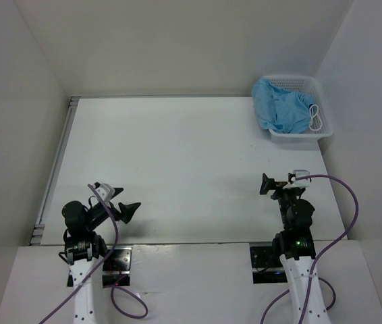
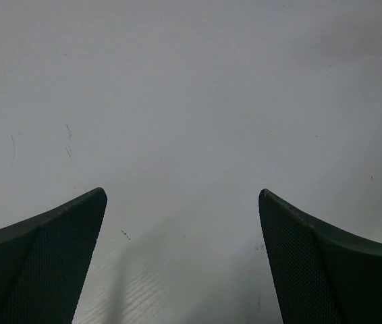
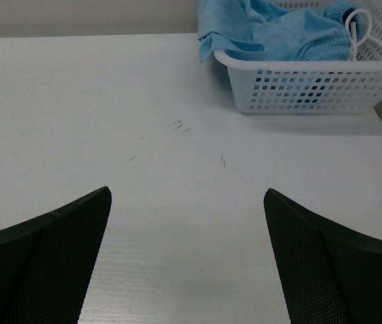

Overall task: Fold and stack the shorts
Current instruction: Grab the shorts from the pile

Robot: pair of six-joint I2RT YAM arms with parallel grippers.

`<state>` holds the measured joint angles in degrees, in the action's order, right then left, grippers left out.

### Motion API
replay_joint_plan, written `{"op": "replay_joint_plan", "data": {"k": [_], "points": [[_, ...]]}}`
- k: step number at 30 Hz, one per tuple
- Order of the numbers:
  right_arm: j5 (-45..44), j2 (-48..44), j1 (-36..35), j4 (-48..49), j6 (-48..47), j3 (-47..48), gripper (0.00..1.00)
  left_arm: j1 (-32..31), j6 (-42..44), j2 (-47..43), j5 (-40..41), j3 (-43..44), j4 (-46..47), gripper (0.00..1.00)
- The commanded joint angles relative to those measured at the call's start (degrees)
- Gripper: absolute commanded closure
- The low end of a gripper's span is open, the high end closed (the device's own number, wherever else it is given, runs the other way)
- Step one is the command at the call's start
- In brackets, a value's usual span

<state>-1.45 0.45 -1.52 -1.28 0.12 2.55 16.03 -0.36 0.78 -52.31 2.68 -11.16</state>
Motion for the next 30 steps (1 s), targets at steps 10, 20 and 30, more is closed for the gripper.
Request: {"op": "replay_joint_plan", "data": {"k": [10,20,30], "points": [[13.8,-1.1,-0.3,4.6,-15.1,-1.7,0.02,0.0,0.4,-1.1,0.1,-0.6,18.5,0.0],[41.3,1.2,-3.8,12.9,-98.6,-1.8,0.0,-6.3,0.4,32.3,20.7,14.4,29.9,0.0],[-4.2,72.1,-13.3,3.9,-48.6,65.4,0.01,-14.7,0.4,86.0,31.3,67.0,0.0,0.0]]}}
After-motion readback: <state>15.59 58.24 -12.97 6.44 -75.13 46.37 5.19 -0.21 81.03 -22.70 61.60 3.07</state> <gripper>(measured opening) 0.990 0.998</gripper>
